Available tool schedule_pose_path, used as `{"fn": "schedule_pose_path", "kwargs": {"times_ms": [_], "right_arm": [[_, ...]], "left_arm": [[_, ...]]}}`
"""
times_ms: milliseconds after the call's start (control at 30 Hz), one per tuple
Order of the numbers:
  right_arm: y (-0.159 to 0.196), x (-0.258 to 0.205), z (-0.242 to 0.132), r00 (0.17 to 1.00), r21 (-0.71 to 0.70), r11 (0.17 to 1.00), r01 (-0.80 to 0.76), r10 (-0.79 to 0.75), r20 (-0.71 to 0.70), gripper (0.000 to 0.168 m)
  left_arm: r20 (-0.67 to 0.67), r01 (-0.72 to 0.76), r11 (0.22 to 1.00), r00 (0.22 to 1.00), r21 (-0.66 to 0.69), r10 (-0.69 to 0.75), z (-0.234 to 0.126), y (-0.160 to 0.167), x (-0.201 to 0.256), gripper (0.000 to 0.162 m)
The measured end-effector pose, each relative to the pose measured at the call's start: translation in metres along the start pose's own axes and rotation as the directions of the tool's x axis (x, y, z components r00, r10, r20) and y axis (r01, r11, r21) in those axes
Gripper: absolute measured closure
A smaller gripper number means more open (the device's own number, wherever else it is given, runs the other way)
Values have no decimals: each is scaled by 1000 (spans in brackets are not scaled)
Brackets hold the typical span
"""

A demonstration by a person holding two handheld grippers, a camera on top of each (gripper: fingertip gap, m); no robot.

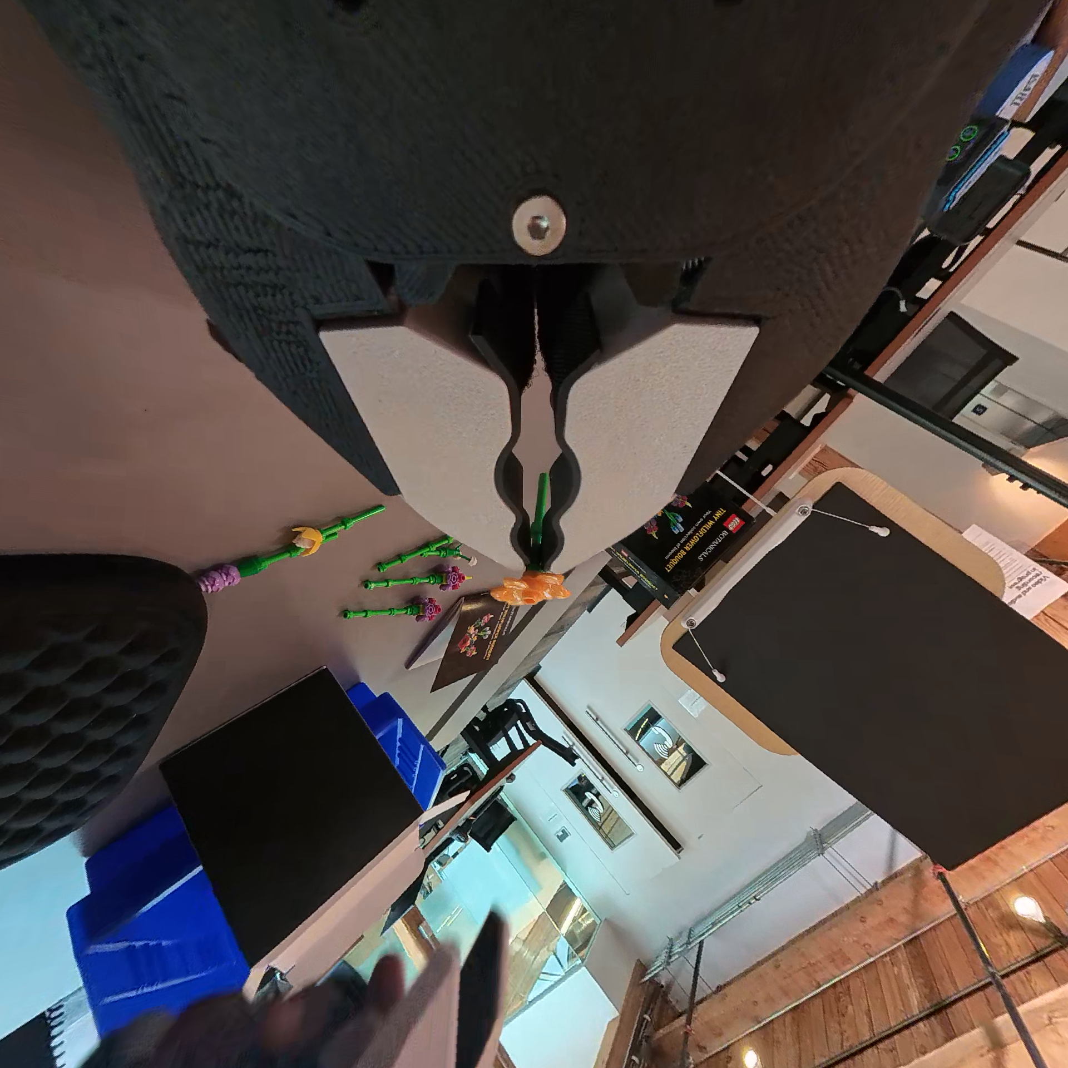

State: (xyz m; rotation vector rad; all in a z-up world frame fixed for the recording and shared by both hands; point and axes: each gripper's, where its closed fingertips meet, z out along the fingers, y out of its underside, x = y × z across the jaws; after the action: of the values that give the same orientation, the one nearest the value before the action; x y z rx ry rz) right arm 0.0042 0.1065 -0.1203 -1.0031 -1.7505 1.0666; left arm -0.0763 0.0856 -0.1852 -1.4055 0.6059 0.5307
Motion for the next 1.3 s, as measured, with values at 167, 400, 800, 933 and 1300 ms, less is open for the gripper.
{"fn": "schedule_pose_path", "kwargs": {"times_ms": [167, 400, 800, 933, 1300], "right_arm": [[22, -27, 68, 992, -115, 990, -85, 95, 82, 141], [2, -42, 86, 795, 58, 842, -536, 480, 371, 150], [4, -39, 86, 787, 125, 827, -548, 459, 413, 164], [3, -38, 88, 911, 185, 919, -347, 283, 301, 167], [4, -30, 76, 888, 161, 905, -394, 330, 320, 167]], "left_arm": [[36, -6, 999, 999, 35, 5, -3, -6, -5, 159], [127, -45, 991, 991, 123, 29, -11, -21, -16, 159], [99, -51, 990, 994, 133, 38, -11, -23, -11, 159], [51, -5, 995, 999, 101, 0, -9, -16, -7, 159], [77, 3, 992, 997, 129, -13, -10, -19, -11, 159]]}}
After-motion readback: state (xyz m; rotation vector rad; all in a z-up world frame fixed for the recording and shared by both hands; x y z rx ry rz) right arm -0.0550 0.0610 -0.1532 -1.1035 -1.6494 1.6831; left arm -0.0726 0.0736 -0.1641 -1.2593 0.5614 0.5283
